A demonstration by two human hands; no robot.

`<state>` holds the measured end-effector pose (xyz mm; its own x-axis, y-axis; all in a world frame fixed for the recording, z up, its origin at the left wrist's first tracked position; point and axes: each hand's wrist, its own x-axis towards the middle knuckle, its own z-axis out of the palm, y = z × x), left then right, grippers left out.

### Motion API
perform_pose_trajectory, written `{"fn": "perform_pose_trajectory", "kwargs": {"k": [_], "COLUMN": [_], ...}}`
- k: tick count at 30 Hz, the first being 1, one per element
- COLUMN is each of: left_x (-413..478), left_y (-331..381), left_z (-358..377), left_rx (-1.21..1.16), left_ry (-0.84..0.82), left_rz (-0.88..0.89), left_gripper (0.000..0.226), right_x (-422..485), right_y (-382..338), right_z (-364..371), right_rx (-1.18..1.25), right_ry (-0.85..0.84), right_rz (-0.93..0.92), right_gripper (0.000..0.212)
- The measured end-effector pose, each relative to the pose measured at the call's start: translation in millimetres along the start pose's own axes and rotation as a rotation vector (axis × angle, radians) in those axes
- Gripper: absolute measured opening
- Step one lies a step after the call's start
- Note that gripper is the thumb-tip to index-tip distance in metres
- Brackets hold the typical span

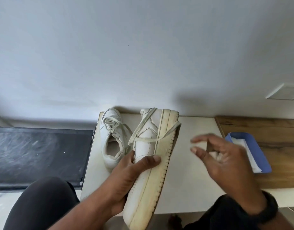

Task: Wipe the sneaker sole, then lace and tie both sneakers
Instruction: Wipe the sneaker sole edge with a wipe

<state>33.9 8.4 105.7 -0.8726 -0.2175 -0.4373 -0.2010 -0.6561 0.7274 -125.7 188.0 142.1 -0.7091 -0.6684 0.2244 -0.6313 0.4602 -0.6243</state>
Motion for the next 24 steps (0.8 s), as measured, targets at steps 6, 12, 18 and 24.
{"fn": "perform_pose_trajectory", "kwargs": {"k": [6, 12, 18, 24], "left_x": [2, 2, 5, 6], "left_y": [-1, -7, -13, -13], "left_z": [0, 2, 2, 1], "left_rx": [0.042, 0.106, 0.188, 0.108], "left_ry": [0.003, 0.026, -0.013, 0.027], "left_rz": [-0.002, 0.011, -0.002, 0.016], "left_gripper": [0.035, 0.038, 0.054, 0.040], "right_x": [53, 112, 164, 134], "right_y": [-16, -24, -27, -31], "right_z": [5, 9, 20, 14], "right_rx": [-0.291, -0.337, -0.398, 0.416], "right_ry": [-0.077, 0.000, 0.040, -0.160], "right_rz": [-0.431, -0.422, -0.167, 0.346], "right_gripper": [0.022, 0.007, 0.015, 0.044]}}
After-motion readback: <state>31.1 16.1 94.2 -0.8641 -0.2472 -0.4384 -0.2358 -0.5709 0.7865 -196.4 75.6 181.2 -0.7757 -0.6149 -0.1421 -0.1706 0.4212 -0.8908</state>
